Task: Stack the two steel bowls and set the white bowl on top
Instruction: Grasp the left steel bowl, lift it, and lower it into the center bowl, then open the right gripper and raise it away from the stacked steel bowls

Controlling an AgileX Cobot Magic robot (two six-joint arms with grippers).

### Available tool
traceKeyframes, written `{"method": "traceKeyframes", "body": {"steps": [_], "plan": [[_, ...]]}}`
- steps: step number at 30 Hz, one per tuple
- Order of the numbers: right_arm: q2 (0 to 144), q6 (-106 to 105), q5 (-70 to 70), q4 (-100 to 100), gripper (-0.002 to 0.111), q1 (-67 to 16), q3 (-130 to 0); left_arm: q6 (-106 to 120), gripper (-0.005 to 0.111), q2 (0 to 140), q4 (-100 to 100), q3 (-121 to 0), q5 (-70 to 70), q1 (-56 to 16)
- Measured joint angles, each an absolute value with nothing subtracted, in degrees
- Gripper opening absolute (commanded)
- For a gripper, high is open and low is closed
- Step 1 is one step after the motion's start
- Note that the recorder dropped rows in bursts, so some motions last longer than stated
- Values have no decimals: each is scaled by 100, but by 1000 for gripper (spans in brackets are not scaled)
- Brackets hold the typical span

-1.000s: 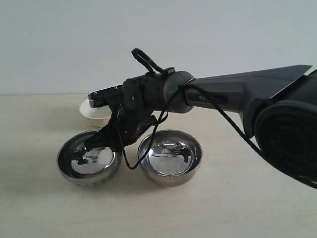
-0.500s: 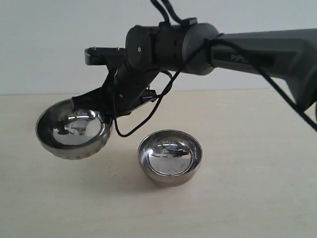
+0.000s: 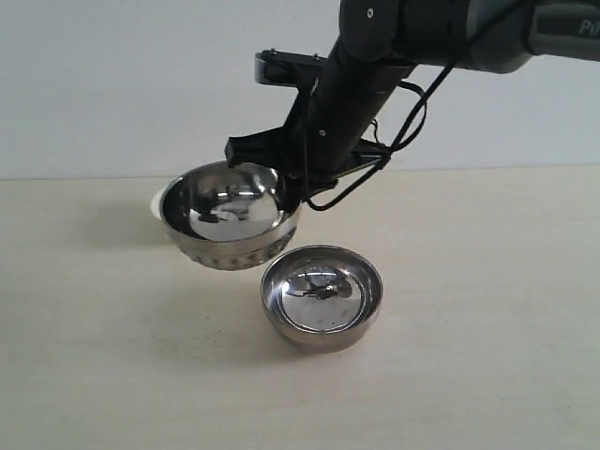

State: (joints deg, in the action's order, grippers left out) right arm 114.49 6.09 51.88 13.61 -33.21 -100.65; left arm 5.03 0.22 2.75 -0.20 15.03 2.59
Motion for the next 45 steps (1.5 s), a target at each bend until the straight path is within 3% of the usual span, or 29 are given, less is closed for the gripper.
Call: {"method": "traceKeyframes", "body": {"steps": [11, 45], "plan": [[11139, 152, 4611, 1472, 0, -2608, -8779, 503, 4, 22, 275, -20, 1503, 259], [11139, -229, 3669, 1595, 0, -2485, -7935, 503, 4, 22, 275, -20, 1503, 259]]}}
